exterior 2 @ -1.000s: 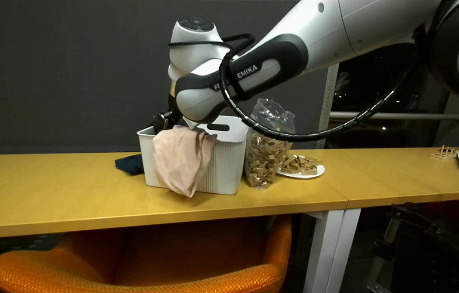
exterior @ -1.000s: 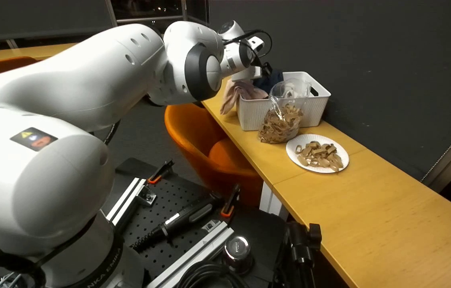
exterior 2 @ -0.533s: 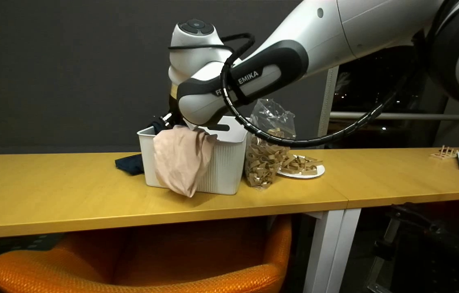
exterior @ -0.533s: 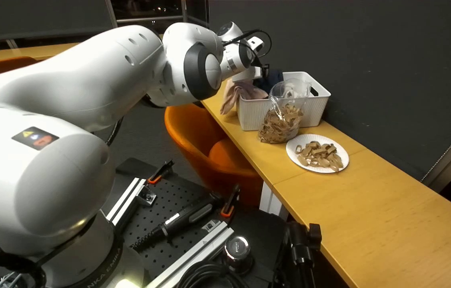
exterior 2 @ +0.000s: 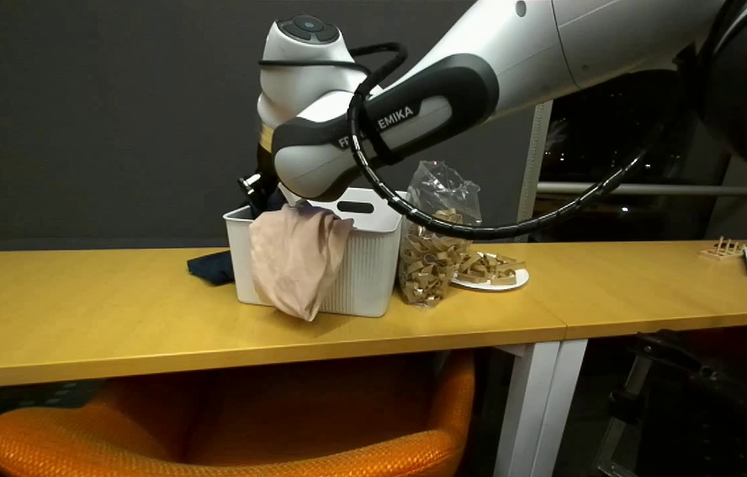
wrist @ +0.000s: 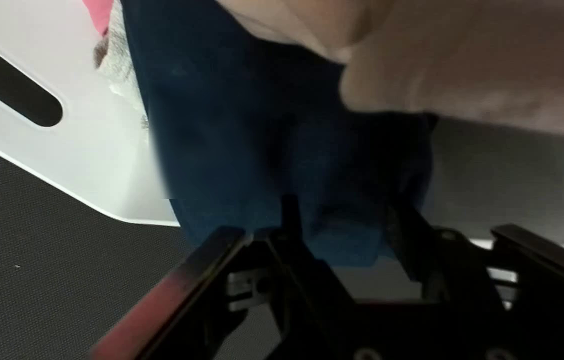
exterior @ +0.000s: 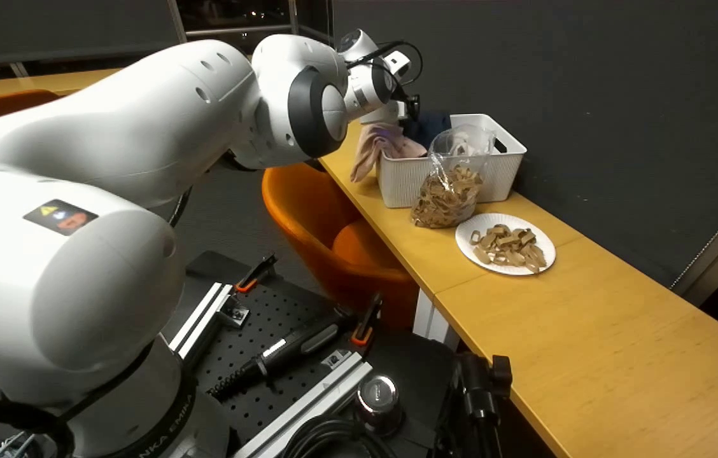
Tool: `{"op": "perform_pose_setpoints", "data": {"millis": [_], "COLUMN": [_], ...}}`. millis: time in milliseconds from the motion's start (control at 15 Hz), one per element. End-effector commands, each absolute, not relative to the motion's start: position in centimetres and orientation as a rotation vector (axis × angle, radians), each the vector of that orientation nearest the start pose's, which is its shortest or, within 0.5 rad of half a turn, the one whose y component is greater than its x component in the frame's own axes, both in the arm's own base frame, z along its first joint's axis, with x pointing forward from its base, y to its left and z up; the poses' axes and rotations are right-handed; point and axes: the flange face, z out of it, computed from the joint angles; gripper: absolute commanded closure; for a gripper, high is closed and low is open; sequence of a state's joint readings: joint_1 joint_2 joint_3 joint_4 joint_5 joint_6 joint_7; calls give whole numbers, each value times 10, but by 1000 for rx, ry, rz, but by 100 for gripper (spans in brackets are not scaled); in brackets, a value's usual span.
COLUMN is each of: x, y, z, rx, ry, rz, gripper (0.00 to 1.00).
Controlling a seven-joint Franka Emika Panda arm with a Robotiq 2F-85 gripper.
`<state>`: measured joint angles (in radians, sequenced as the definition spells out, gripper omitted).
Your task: Put the pink shirt into the basket then take the blue shirt out
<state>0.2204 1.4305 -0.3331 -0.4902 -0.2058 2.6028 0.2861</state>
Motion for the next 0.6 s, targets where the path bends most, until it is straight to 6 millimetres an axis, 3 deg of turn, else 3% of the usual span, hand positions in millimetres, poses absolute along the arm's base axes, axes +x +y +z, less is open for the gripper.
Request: {"op": "perform_pose_setpoints", "data": {"millis": [0, 200, 467, 533], "x": [842, 839, 839, 839], "y": [124, 121, 120, 119], "z": [224, 213, 204, 205], "rx": [-3100, -3072, -3050, -3045], "ry": [-213, -195, -209, -209], "rz": [-1317, -1297, -1307, -1311], "gripper": [19, 1, 0, 25]}}
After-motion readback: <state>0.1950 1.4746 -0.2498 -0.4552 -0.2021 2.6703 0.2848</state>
